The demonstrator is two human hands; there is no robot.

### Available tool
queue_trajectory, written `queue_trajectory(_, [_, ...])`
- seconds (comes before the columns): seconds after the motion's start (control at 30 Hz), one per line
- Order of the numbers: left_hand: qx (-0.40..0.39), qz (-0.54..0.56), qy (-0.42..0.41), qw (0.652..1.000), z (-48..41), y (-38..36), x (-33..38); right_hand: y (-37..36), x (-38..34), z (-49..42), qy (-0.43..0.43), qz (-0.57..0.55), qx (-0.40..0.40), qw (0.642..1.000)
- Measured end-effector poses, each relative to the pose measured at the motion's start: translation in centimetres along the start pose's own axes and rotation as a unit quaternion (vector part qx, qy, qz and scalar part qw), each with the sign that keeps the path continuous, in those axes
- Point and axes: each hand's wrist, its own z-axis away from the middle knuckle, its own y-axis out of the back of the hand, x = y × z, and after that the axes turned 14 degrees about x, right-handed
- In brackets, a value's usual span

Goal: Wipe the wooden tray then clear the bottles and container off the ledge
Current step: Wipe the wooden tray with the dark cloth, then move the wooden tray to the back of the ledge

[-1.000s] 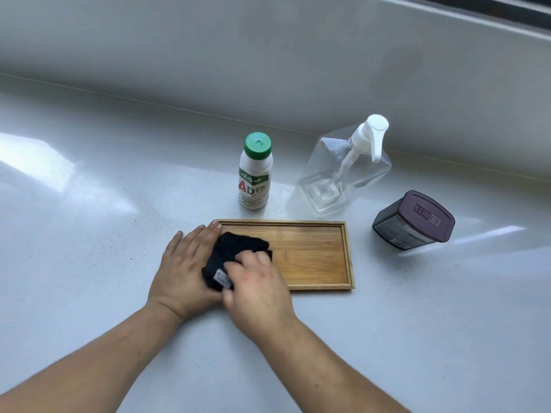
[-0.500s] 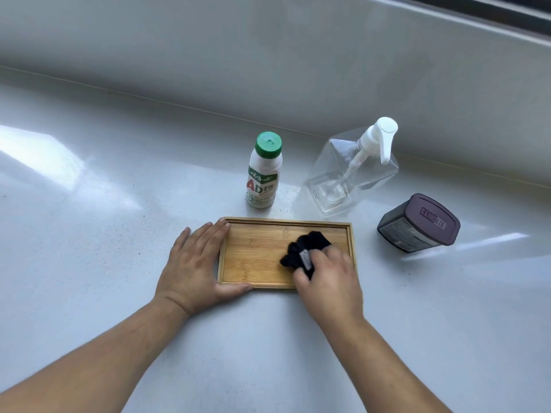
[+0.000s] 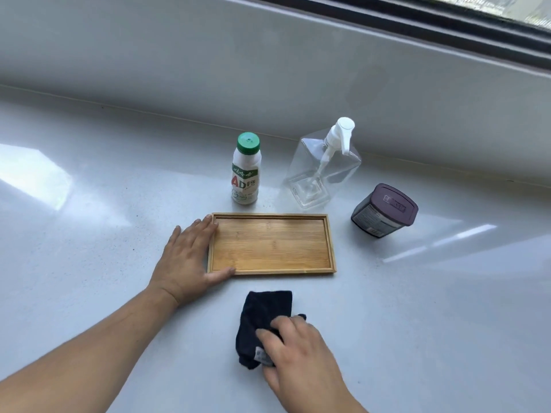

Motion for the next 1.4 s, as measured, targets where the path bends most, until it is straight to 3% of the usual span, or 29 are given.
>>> queue_trajectory(0.07, [0.004, 0.021, 0.035, 0.999, 0.3, 0.7, 0.4, -0.4, -0.1, 0.3, 0.023, -0.027, -0.134, 0.99])
queue_trajectory(0.1, [0.015, 0.035, 0.067, 0.997, 0.4, 1.1, 0.8, 0.0, 0.4, 0.2, -0.013, -0.072, -0.18, 0.981])
queue_trajectory(0.13, [0.03, 0.056, 0.112, 0.992, 0.5, 1.6, 1.2, 0.5, 1.2, 0.0, -0.059, -0.12, -0.155, 0.979])
queue_trajectory(0.2, [0.057, 0.12, 0.222, 0.966, 0.6, 2.6, 2.2, 1.9, 3.7, -1.1, -0.171, -0.17, -0.014, 0.97])
queue_trajectory(0.23, [0.058, 0.158, 0.278, 0.946, 0.6, 3.1, 2.8, 2.6, 5.3, -2.0, -0.236, -0.186, 0.061, 0.952])
queue_trajectory(0.3, [0.022, 0.238, 0.381, 0.893, 0.5, 3.5, 4.1, 3.8, 8.4, -4.3, -0.38, -0.266, 0.156, 0.872])
queue_trajectory(0.37, [-0.022, 0.298, 0.445, 0.844, 0.4, 3.6, 5.2, 4.1, 10.7, -6.5, -0.482, -0.351, 0.145, 0.79])
queue_trajectory(0.4, [-0.036, 0.313, 0.458, 0.832, 0.3, 3.5, 5.7, 4.0, 11.2, -7.2, -0.505, -0.381, 0.123, 0.765])
queue_trajectory(0.6, [-0.06, 0.351, 0.473, 0.806, 0.1, 5.1, 7.8, 3.8, 11.6, -7.6, -0.523, -0.492, 0.094, 0.69])
queue_trajectory(0.8, [-0.029, 0.368, 0.471, 0.801, 2.6, 8.9, 10.8, 5.8, 11.6, -4.2, -0.504, -0.529, 0.09, 0.677])
queue_trajectory(0.97, [-0.038, 0.374, 0.461, 0.804, 4.2, 10.5, 14.2, 9.0, 12.2, -1.7, -0.49, -0.521, 0.117, 0.689])
queue_trajectory(1.23, [-0.097, 0.425, 0.436, 0.787, 5.3, 11.0, 18.1, 13.7, 13.0, 2.3, -0.499, -0.483, 0.186, 0.695])
queue_trajectory(1.4, [-0.148, 0.444, 0.388, 0.794, 5.4, 11.6, 20.2, 16.0, 12.4, 5.7, -0.529, -0.454, 0.23, 0.679])
